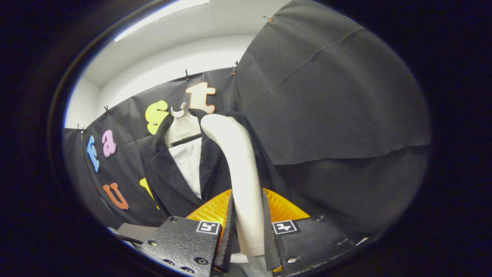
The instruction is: Iron the clothes twice with a garment steamer, once on the left side and once on the right side.
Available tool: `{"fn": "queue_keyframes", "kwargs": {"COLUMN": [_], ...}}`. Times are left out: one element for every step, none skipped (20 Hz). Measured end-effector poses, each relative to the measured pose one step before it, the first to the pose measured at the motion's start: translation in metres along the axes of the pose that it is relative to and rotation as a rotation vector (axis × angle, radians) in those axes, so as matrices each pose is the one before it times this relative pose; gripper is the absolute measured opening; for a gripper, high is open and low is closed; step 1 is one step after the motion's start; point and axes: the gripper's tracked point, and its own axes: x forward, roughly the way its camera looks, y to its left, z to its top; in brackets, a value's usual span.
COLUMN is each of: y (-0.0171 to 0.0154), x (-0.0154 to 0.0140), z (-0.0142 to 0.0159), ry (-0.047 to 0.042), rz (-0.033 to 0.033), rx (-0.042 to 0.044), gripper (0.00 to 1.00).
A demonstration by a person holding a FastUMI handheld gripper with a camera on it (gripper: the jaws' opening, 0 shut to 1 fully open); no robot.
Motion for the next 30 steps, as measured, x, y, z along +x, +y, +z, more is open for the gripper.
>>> {"fn": "queue_keyframes", "kwargs": {"y": [0.00443,0.00496,0.00568,0.0033,0.00242,0.00389,0.00195,0.00085,-0.00069,-0.00089,-0.00117,-0.00321,-0.00224,-0.00172,-0.00188,-0.00235,-0.00077,-0.00002,-0.00067,-0.00196,-0.00122,-0.00278,-0.00117,-0.00086,-0.0019,-0.00283,-0.00249,-0.00282,-0.00325,-0.00234], "x": [0.00732,0.00769,0.00789,0.00908,0.00597,0.00594,0.00399,0.003,0.00257,0.00157,0.0012,0.00128,0.00047,-0.0001,-0.00041,-0.00048,-0.00075,-0.00132,-0.00172,-0.00012,-0.00065,-0.00026,-0.00095,-0.00089,-0.00046,0.00021,0.00065,0.00008,-0.00108,0.00046], "z": [0.00506,0.00228,-0.00002,-0.00098,-0.00274,-0.00293,-0.00336,-0.00264,-0.00277,-0.00226,-0.00078,-0.00035,-0.00158,-0.00193,-0.00135,-0.00218,-0.00263,-0.00236,-0.00223,-0.00319,-0.00359,-0.00448,-0.00438,-0.00409,-0.00538,-0.00533,-0.00486,-0.00563,-0.00693,-0.00483], "ry": [-0.00222,0.0013,0.00234,0.00417,0.00667,0.01152,0.0118,0.00764,0.00411,0.0028,0.00187,0.00446,0.00392,0.00413,0.0043,0.00357,0.00428,0.0044,0.00502,0.00587,0.00807,0.01026,0.00837,0.00739,0.00791,0.00907,0.00855,0.01069,0.01182,0.01008], "rz": [0.00899,0.00915,0.00717,0.00492,0.00302,0.00698,0.00616,0.0016,0.00016,-0.00047,-0.00194,-0.00346,-0.00233,-0.00316,-0.00294,-0.00494,-0.00244,-0.00166,-0.00345,-0.00373,-0.00365,-0.00367,-0.00418,-0.0035,-0.00554,-0.00632,-0.00728,-0.0081,-0.00625,-0.0055], "rx": [-0.00381,-0.00395,-0.0073,-0.01245,-0.00644,0.00039,0.00569,0.00309,-0.0019,-0.00205,-0.0024,0.00111,0.00346,0.0026,-0.0003,-0.00422,-0.0045,-0.00439,-0.00452,-0.00266,0.00086,0.00072,0.00145,-0.00141,-0.00251,-0.00401,-0.00424,-0.00247,0.00018,0.00018], "gripper": [0.37,0.37,0.37,0.37,0.37,0.37,0.37,0.37,0.37,0.37,0.37,0.37,0.37,0.37,0.37,0.37,0.37,0.37,0.37,0.37,0.37,0.37,0.37,0.37,0.37,0.37,0.37,0.37,0.37,0.37]}}
